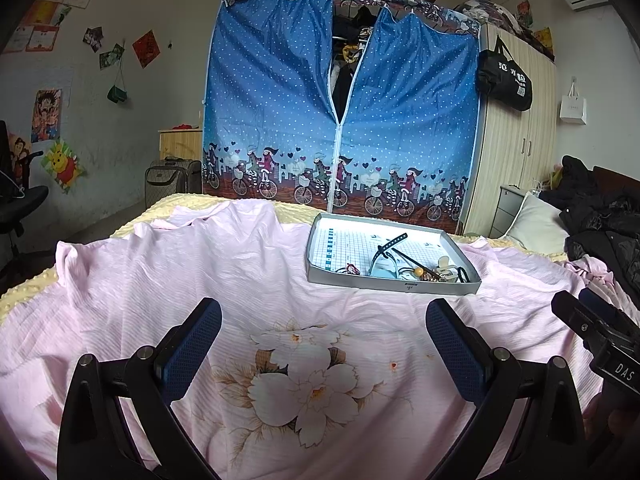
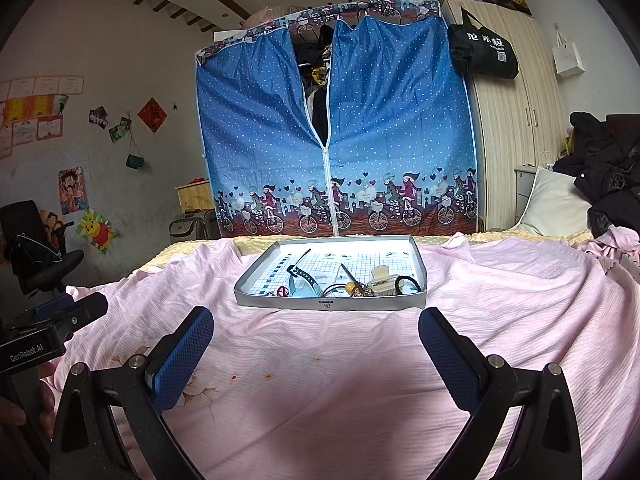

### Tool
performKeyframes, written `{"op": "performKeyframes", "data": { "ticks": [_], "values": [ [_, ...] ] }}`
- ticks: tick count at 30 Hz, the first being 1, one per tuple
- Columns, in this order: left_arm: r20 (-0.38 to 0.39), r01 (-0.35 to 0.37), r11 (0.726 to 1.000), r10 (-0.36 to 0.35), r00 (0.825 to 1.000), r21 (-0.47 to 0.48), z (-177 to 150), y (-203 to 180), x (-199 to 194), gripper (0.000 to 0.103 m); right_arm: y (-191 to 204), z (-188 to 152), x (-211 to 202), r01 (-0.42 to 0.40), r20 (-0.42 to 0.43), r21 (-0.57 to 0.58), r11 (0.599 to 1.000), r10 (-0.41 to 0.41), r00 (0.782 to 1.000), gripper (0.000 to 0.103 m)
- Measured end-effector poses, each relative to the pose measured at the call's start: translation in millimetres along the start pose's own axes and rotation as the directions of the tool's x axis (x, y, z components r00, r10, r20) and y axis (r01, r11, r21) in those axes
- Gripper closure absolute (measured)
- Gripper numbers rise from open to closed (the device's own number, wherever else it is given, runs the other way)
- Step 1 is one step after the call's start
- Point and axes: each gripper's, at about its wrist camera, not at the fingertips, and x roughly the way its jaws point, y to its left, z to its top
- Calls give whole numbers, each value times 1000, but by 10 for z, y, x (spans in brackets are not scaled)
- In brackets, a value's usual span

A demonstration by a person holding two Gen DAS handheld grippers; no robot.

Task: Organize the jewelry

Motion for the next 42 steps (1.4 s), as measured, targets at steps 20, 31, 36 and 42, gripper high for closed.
{"op": "performKeyframes", "data": {
  "ticks": [20,31,36,42],
  "values": [
    [-5,5,1000,-5,1000,3,4,-8,7,3,14,0,0,-1,-3,-1,1000,1,1000,0],
    [-22,13,1000,-13,1000,11,23,0,30,3,17,-3,-6,0,-3,0,1000,0,1000,0],
    [-35,-89,994,91,995,55,33,-34,41,3,22,-4,-10,0,-4,0,1000,0,1000,0],
    [-32,-104,992,106,994,68,5,-18,53,3,24,1,-11,0,-5,0,1000,0,1000,0]
  ]
}}
